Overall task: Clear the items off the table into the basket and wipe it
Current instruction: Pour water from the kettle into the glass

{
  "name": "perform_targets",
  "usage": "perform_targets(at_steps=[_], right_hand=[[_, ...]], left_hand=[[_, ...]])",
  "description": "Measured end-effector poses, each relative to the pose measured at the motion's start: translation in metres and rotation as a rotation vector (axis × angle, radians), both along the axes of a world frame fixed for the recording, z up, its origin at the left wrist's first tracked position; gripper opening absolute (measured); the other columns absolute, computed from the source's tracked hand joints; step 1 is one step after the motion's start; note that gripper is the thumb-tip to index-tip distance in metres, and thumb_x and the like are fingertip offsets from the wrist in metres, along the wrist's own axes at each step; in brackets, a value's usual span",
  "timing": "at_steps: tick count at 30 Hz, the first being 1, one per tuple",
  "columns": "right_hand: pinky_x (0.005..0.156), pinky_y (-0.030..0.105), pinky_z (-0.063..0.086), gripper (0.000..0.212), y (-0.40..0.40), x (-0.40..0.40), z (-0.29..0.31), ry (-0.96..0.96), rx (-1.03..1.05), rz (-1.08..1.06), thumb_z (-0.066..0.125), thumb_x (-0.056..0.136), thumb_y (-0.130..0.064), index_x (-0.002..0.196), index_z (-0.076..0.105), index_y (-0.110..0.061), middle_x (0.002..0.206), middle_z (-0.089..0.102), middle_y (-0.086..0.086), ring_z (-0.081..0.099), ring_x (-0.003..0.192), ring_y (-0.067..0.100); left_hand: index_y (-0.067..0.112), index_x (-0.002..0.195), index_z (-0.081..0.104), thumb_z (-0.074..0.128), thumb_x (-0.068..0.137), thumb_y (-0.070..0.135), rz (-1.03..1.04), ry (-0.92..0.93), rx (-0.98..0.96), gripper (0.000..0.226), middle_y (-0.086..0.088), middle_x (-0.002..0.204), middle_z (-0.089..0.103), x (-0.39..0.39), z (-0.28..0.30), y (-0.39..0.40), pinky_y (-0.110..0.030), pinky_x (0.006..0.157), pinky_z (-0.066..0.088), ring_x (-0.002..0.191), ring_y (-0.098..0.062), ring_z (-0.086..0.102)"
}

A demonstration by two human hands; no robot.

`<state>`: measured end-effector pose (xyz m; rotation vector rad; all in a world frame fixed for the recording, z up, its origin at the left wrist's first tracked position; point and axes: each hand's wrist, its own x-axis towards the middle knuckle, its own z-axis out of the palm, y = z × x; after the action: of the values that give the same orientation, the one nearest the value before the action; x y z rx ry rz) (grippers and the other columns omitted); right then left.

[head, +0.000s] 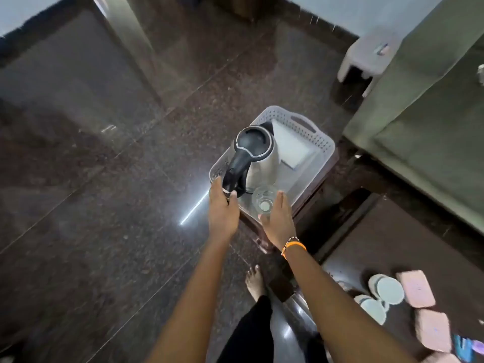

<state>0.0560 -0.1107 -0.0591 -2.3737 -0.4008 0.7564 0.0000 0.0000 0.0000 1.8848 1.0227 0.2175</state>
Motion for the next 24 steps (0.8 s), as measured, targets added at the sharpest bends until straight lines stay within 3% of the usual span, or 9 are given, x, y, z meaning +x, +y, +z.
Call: perform_targets(at_steps=[3, 7, 10, 13, 17, 20, 22, 24], right_hand=[[0.119, 0.032, 0.013, 0.089, 0.013, 0.011, -0.016, -0.037, -0.076, -0.009, 0.063, 0.084, -0.022, 0.146, 0.003, 0.000, 0.157, 0.007, 0.014, 0.007, 0.146, 0.027], [0.118, 0.035, 0.017, 0.098, 0.019, 0.018, -0.033, -0.045, -0.097, 0.000, 0.069, 0.079, -0.025, 0.146, 0.002, -0.002, 0.156, 0.009, 0.015, 0.009, 0.146, 0.029], [0.111, 0.038, 0.032, 0.095, 0.019, 0.025, -0.039, -0.023, -0.017, -0.072, 0.076, 0.068, -0.020, 0.142, 0.017, -0.006, 0.146, 0.027, 0.014, 0.027, 0.138, 0.030], [0.099, 0.033, 0.041, 0.087, 0.019, 0.027, -0.039, -0.020, 0.049, -0.158, 0.078, 0.058, -0.016, 0.132, 0.033, -0.011, 0.130, 0.041, 0.008, 0.044, 0.121, 0.025], [0.097, 0.020, 0.035, 0.081, 0.009, 0.021, -0.033, -0.066, 0.143, -0.289, 0.076, 0.055, -0.008, 0.127, 0.039, -0.007, 0.124, 0.045, 0.010, 0.047, 0.116, 0.024], [0.099, 0.012, 0.032, 0.078, -0.009, 0.014, -0.021, -0.164, 0.237, -0.353, 0.077, 0.055, -0.007, 0.124, 0.043, -0.004, 0.121, 0.049, 0.012, 0.049, 0.114, 0.023], [0.102, 0.003, 0.029, 0.080, -0.025, 0.008, -0.010, -0.186, 0.295, -0.381, 0.079, 0.054, -0.007, 0.125, 0.043, -0.004, 0.123, 0.048, 0.012, 0.046, 0.115, 0.014], [0.104, 0.006, 0.030, 0.083, -0.043, 0.003, 0.004, -0.195, 0.357, -0.424, 0.080, 0.054, -0.008, 0.128, 0.041, -0.007, 0.126, 0.045, 0.007, 0.042, 0.117, 0.004]], left_hand=[[0.018, 0.138, 0.040, 0.051, 0.093, 0.022, -0.025, 0.003, -0.084, 0.046, 0.001, 0.131, 0.051, 0.017, -0.011, 0.018, -0.016, 0.094, 0.034, 0.117, -0.014, 0.050], [0.021, 0.116, 0.054, 0.065, 0.081, 0.031, -0.012, 0.011, -0.223, 0.037, 0.004, 0.101, 0.066, 0.031, -0.026, 0.035, -0.021, 0.076, 0.049, 0.093, -0.013, 0.064], [0.024, 0.095, 0.062, 0.074, 0.074, 0.028, -0.021, 0.087, -0.317, 0.024, -0.001, 0.089, 0.070, 0.046, -0.035, 0.052, -0.040, 0.085, 0.056, 0.089, -0.022, 0.068], [0.024, 0.076, 0.064, 0.080, 0.066, 0.028, -0.067, 0.082, -0.412, 0.019, -0.001, 0.070, 0.065, 0.052, -0.035, 0.060, -0.054, 0.084, 0.055, 0.077, -0.024, 0.065], [0.034, 0.079, 0.064, 0.076, 0.057, 0.044, -0.101, 0.003, -0.320, 0.027, 0.012, 0.068, 0.066, 0.047, -0.031, 0.056, -0.048, 0.080, 0.058, 0.073, -0.016, 0.066], [0.032, 0.077, 0.063, 0.075, 0.057, 0.043, -0.087, -0.043, -0.275, 0.025, 0.008, 0.068, 0.060, 0.048, -0.022, 0.048, -0.042, 0.071, 0.056, 0.066, -0.012, 0.055], [0.031, 0.075, 0.062, 0.075, 0.055, 0.046, -0.117, -0.048, -0.185, 0.028, 0.008, 0.066, 0.056, 0.047, -0.013, 0.041, -0.034, 0.061, 0.048, 0.061, -0.008, 0.048], [0.027, 0.079, 0.063, 0.075, 0.053, 0.046, -0.109, -0.082, -0.157, 0.035, 0.013, 0.063, 0.059, 0.043, 0.001, 0.032, -0.026, 0.059, 0.045, 0.059, -0.004, 0.049]])
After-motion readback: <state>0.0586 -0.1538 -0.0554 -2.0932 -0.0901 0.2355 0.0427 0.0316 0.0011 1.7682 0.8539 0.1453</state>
